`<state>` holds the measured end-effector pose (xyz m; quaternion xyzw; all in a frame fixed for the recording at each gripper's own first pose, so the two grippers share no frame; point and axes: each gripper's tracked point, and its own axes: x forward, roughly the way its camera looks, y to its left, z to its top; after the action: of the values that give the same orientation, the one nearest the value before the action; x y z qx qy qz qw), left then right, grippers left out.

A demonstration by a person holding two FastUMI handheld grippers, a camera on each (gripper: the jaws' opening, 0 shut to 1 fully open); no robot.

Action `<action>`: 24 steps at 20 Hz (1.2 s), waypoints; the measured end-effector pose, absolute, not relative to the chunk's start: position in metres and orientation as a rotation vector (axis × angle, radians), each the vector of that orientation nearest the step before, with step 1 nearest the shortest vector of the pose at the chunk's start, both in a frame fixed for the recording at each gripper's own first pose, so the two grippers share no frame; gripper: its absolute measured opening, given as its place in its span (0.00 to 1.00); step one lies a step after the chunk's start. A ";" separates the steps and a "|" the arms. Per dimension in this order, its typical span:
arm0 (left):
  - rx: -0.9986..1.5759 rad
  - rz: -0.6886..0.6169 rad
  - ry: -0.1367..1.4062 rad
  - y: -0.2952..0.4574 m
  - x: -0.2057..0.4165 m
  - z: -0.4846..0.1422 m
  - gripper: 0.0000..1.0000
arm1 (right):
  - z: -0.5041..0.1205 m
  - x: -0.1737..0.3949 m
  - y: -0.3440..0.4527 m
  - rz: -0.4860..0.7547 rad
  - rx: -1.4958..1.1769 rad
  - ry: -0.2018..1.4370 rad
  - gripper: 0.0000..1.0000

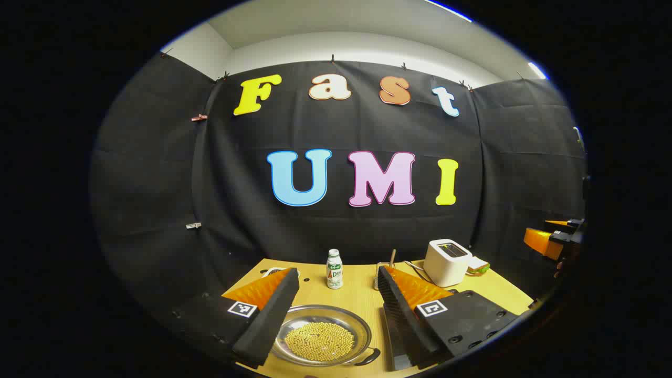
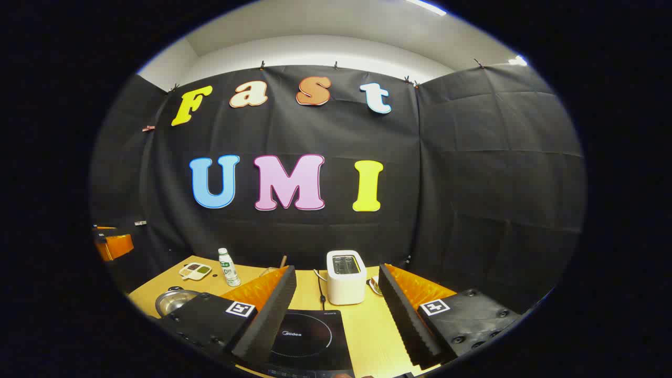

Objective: First push the handle of the pot to place it horizontally, then grasp the pot with both hands and set it on the induction cooktop.

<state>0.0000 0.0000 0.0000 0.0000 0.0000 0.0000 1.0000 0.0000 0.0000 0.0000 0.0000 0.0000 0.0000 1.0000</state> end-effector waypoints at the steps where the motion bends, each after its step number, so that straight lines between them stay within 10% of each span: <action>1: -0.013 0.000 0.002 -0.006 0.001 -0.003 0.95 | -0.001 0.003 -0.003 0.005 0.002 -0.003 0.98; 24: -0.024 -0.076 0.076 0.041 -0.009 -0.053 0.95 | 0.003 -0.025 0.045 -0.011 -0.006 -0.011 0.98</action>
<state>-0.0091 0.0411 -0.0527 -0.0118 0.0382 -0.0381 0.9985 -0.0248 0.0446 0.0031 -0.0031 -0.0056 -0.0057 1.0000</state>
